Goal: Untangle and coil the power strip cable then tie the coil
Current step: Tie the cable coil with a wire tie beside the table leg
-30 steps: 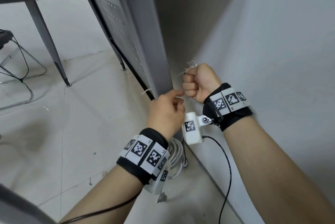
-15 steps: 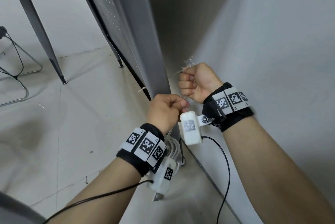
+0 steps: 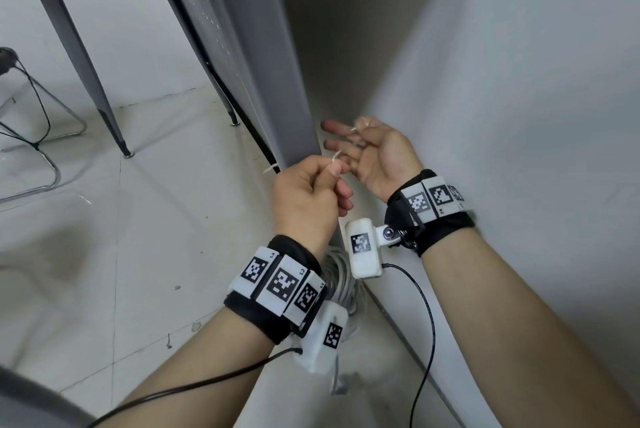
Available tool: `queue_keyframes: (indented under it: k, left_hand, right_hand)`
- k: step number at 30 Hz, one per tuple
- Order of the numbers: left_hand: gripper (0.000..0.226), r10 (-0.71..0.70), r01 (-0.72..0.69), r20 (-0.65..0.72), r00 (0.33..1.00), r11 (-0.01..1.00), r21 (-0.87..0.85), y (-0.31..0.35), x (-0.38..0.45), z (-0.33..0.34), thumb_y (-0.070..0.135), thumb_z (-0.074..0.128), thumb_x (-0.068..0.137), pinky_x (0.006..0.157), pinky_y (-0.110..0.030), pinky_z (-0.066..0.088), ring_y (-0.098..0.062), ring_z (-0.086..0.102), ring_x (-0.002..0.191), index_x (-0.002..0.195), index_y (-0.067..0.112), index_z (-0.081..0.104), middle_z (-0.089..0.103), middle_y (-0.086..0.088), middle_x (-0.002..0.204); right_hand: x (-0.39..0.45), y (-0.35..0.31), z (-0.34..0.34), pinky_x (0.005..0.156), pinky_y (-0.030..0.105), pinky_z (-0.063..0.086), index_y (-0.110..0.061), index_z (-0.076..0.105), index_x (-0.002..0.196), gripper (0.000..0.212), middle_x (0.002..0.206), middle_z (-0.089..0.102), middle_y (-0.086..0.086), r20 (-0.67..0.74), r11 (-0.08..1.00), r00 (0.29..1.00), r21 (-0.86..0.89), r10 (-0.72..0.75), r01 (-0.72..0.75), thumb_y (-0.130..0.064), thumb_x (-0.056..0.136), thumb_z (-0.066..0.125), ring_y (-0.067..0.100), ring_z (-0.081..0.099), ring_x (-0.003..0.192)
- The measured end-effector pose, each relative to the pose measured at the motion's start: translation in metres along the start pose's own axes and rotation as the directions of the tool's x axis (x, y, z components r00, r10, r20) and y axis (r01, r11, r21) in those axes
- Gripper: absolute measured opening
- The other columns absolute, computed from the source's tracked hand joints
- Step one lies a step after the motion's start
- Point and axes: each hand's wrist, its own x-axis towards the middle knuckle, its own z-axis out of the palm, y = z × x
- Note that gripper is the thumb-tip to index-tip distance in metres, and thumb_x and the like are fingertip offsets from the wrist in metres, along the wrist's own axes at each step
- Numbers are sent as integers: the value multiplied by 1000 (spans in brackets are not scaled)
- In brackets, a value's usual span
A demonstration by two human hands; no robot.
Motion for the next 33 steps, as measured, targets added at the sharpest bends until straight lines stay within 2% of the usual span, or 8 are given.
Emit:
queue_keyframes:
  k: [3, 8, 14, 20, 22, 24, 26, 33]
  left_hand:
    - [23, 41, -43, -43, 998, 998, -39, 6, 0, 2, 3, 53, 97, 42, -25, 46, -18, 53, 44, 80, 5, 69, 58, -4, 54]
    - [25, 71, -73, -64, 995, 997, -24, 12, 2, 6, 4, 54, 97, 43, -24, 45, -17, 52, 43, 79, 8, 71, 59, -4, 54]
    - [25, 100, -98, -112, 989, 995, 23, 14, 3, 5, 5, 56, 95, 43, -22, 43, -12, 51, 39, 76, 13, 70, 61, 1, 52]
    - [16, 145, -163, -217, 965, 985, -64, 20, -1, 5, 8, 57, 96, 42, -22, 44, -16, 54, 42, 88, 8, 71, 63, -4, 57]
    - [16, 169, -193, -230, 958, 978, -85, 25, -1, 7, 7, 56, 97, 42, -22, 44, -16, 54, 42, 90, 8, 71, 64, -6, 59]
    - [16, 170, -196, -237, 957, 976, -90, 28, 1, 8, 7, 56, 97, 41, -22, 45, -16, 54, 41, 91, 7, 71, 65, -6, 59]
    - [16, 162, -181, -224, 961, 981, -67, 29, 3, 9, 7, 56, 97, 41, -21, 45, -14, 53, 39, 91, 7, 71, 64, -6, 57]
    - [28, 256, -223, -134, 957, 949, 223, 29, 10, 4, 17, 57, 96, 39, -23, 44, -13, 52, 33, 74, 32, 67, 64, 0, 50]
  right_hand:
    - [1, 6, -5, 59, 29, 51, -13, 45, 78, 27, 78, 70, 14, 6, 996, 1000, 86, 18, -19, 0, 98, 32, 22, 65, 63]
    - [2, 12, -10, 52, 25, 34, -12, 44, 78, 28, 68, 48, 7, 10, 999, 1000, -37, -5, 6, 2, 98, 30, 15, 42, 51]
    - [-1, 14, -10, 51, 17, 36, -11, 46, 79, 28, 59, 55, 1, 83, 1000, 997, -4, -11, 12, 4, 98, 33, 8, 46, 48]
    - [-6, 14, -24, 63, 25, 41, -12, 58, 85, 23, 72, 65, 4, 122, 998, 992, 63, 9, -17, -2, 96, 41, 15, 53, 63]
    - [-8, 14, -24, 65, 27, 41, -18, 70, 72, 34, 79, 66, 4, 148, 999, 989, 30, 7, -12, -4, 92, 46, 16, 52, 67]
    - [-10, 13, -23, 67, 29, 38, -21, 71, 63, 30, 84, 63, 5, 170, 1000, 985, -25, -13, 18, -8, 83, 53, 17, 49, 68]
    - [-12, 11, -22, 68, 31, 34, -15, 63, 66, 15, 86, 57, 8, 197, 996, 979, -68, -42, 57, -7, 79, 58, 19, 46, 69]
    - [-11, 13, -21, 67, 37, 35, -4, 52, 73, 5, 68, 59, 10, 265, 979, 956, -120, -127, 163, -2, 77, 54, 23, 46, 67]
